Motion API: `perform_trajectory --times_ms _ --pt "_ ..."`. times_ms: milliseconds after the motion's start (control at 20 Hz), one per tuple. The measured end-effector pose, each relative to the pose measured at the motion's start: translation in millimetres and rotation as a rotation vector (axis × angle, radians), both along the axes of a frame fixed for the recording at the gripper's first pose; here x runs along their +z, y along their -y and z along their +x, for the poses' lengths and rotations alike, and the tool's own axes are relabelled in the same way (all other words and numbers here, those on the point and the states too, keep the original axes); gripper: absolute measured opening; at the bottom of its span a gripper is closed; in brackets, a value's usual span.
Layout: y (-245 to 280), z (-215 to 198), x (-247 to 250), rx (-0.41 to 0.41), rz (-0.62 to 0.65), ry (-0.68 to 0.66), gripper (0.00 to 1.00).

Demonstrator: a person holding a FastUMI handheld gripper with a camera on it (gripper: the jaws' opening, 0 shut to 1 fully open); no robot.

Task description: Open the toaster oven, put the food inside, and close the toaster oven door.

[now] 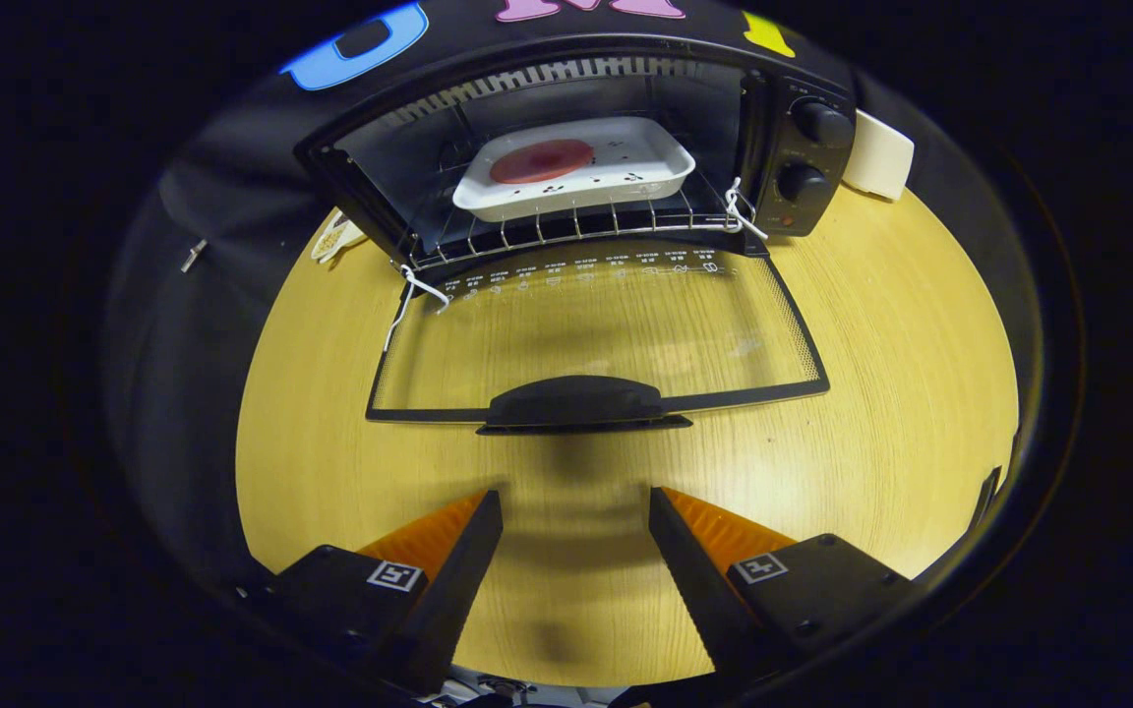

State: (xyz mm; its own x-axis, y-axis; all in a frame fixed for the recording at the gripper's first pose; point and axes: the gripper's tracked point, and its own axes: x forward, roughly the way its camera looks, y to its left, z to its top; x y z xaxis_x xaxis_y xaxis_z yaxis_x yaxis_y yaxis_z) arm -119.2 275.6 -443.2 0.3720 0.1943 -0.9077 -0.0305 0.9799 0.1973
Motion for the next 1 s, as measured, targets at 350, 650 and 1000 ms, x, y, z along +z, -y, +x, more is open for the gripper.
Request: perform_trajectory --times_ms 350,650,1000 --pt "-1.9 12.5 -12.5 -0.005 -0.064 0.036 0.97" --pt "2.1 31.6 -14.3 -0.014 -0.091 0.118 0.97" --pt "1.9 34.7 -14.9 -0.023 -0.129 0.119 0.96"
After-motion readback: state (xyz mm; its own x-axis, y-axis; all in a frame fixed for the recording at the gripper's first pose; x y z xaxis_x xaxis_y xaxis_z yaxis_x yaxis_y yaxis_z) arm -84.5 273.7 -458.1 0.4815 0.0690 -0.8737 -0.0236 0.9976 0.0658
